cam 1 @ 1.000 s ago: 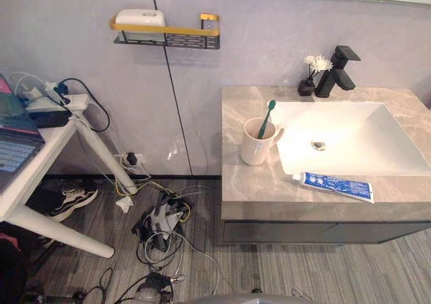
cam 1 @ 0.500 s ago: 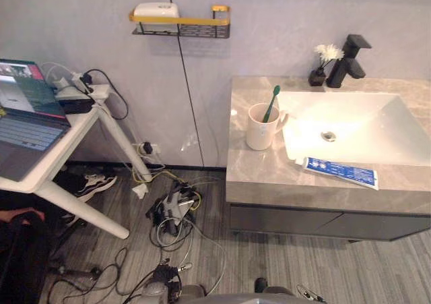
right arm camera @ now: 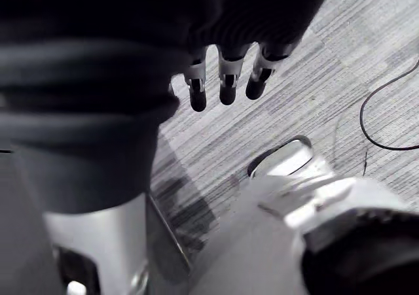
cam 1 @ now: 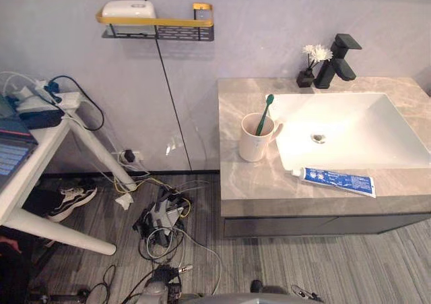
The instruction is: Organize washtable
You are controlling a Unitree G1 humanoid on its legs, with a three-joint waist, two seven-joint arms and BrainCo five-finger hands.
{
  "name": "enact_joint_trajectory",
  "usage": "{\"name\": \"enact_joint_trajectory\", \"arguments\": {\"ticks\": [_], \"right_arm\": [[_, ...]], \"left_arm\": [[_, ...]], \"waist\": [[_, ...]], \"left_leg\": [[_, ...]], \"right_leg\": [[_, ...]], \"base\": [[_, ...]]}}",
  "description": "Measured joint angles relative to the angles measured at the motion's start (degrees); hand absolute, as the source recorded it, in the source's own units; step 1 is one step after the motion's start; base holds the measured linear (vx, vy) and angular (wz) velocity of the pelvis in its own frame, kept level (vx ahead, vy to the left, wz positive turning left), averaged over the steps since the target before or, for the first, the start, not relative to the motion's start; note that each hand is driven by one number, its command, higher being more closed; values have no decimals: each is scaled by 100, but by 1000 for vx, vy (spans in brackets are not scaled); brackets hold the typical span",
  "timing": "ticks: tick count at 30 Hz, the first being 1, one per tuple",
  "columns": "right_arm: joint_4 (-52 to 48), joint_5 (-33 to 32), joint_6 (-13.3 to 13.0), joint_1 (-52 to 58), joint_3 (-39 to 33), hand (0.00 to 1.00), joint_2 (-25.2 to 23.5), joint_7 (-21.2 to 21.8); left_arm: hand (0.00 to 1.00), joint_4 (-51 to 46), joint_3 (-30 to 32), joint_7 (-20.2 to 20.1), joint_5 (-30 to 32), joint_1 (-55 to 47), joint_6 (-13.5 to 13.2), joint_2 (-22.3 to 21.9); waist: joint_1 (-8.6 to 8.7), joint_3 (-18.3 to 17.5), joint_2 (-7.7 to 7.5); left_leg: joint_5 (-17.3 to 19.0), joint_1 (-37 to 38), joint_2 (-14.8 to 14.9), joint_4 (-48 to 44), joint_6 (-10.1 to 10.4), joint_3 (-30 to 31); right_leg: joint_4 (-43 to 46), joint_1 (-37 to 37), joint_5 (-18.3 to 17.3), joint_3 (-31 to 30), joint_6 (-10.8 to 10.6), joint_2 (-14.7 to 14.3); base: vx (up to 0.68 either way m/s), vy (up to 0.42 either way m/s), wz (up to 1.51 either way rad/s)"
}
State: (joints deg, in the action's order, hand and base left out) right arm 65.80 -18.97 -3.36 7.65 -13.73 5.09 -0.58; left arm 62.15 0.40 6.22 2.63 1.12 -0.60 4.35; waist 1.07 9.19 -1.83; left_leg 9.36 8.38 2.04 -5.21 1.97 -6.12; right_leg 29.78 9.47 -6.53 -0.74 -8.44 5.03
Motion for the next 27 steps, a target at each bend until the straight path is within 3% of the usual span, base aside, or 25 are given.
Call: {"name": "enact_joint_trajectory", "arguments": {"ticks": [2, 4, 5, 7, 8, 9, 10, 13, 19, 22, 25, 27], "right_arm": [[-69, -10, 8, 86, -13, 0, -85, -8], [-100, -9, 26, 160, -16, 0, -104, -12], [-132, -9, 26, 158, -25, 0, -103, -25], [-326, 7, 28, 194, -35, 0, -100, -56], [-341, 87, 27, 102, -27, 0, -118, -40], [-328, 153, 31, 89, -27, 0, -118, -29], [-325, 229, 23, 94, -28, 0, -8, -7], [-269, 280, 38, 65, 17, 0, 78, -2], [-270, 502, 23, 50, 562, 0, 179, 56], [-271, 503, -26, 47, 1052, 0, 280, 68], [-276, 506, -39, 44, 1171, 0, 391, 62], [-269, 505, -34, 52, 1187, 0, 459, 59]], "left_arm": [[0, -23, -65, -27, -3, 47, -2, -17], [0, -36, -58, -46, -8, 41, 0, -26], [0, -41, -33, -51, -5, 37, 0, -38], [0, -91, 169, -51, 7, -6, 1, -43], [0, -148, 320, -51, 14, -112, -4, 37], [0, -96, 331, -50, 16, -119, 5, 47], [0, 51, 330, -52, 12, -128, 17, 29], [0, 123, 186, -65, 63, -81, 31, -6], [0, 112, 109, -13, 11, -83, 10, 32], [0, 32, -112, 14, 32, -81, -16, 66], [0, -93, -291, 99, 35, -82, -24, 43], [0, -134, -331, 124, 63, -92, -28, 27]], "waist": [[29, 102, -96], [34, 105, -134], [33, 106, -117], [17, 115, -101], [-6, 53, -204], [-8, 20, -206], [-7, -8, 0], [2, -80, 143], [4, -99, 97], [3, -130, 42], [4, -63, 166], [-9, -75, 225]], "left_leg": [[26, 132, -45, -17, -38, -10], [46, 219, -40, 37, -65, -12], [45, 240, -36, 49, -64, 18], [32, 239, -13, 38, -41, 27], [-49, 227, -62, -5, 134, 139], [-63, 202, -46, -21, 178, 283], [-124, 112, 129, -47, 285, 518], [-195, -64, 285, -207, 411, 640], [17, -242, 785, -913, 732, 807], [34, -643, 855, -1544, 760, 1031], [29, -996, 856, -2207, 756, 1029], [34, -920, 831, -1936, 756, 863]], "right_leg": [[1088, 402, 81, -29, -109, 194], [1740, 609, -129, -7, 104, 431], [1884, 675, -204, -19, 215, 686], [1582, 637, -183, -136, 282, 968], [683, 484, 420, -309, 367, 1019], [524, 311, 258, -357, 263, 952], [3, 32, 181, -307, 248, 753], [-1228, -488, -3, 34, 11, 672], [-1937, -1082, 48, 314, 154, 191], [-2019, -1154, 65, 509, 259, 107], [-1979, -1235, 37, 684, 298, 123], [-1952, -1213, -25, 677, 246, 184]], "base": [[-81, 86, 45], [-29, 106, 72], [1, 122, 78], [31, -2, 50], [75, -209, 5], [89, -319, -5], [92, -259, -2], [84, -260, -15], [-24, -147, -1], [-137, -74, 35], [-183, 18, 32], [-185, 77, 14]]}}
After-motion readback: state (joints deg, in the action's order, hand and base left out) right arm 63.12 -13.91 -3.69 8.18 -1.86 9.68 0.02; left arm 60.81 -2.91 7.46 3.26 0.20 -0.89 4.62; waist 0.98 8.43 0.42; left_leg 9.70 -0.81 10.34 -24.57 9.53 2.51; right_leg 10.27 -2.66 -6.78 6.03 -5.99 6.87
